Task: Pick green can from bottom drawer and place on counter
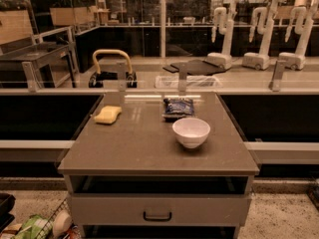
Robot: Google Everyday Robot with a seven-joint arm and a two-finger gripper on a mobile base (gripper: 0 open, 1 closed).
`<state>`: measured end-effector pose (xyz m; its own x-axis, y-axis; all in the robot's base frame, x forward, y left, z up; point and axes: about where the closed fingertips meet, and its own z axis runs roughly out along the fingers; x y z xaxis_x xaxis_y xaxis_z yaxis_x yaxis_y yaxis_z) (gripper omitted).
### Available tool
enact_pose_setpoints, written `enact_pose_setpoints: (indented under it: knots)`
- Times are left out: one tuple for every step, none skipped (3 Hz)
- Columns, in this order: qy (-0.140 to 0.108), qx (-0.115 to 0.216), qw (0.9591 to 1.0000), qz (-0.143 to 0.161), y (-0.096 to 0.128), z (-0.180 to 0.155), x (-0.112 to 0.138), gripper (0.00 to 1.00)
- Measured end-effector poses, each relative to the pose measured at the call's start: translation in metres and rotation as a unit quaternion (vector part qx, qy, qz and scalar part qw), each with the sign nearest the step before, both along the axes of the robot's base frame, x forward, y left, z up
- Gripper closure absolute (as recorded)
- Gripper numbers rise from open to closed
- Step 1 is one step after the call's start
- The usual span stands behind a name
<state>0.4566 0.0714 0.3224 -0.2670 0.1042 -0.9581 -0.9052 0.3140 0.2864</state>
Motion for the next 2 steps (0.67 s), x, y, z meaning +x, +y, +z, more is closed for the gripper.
enact_pose_setpoints:
  knots:
    - [-0.023,0.057,0.9978,0.023,-0.037,0.119,-0.019,1.00]
    - [-0.057,0.089,0.9942,0.017,-0.083,0.273,-0.017,1.00]
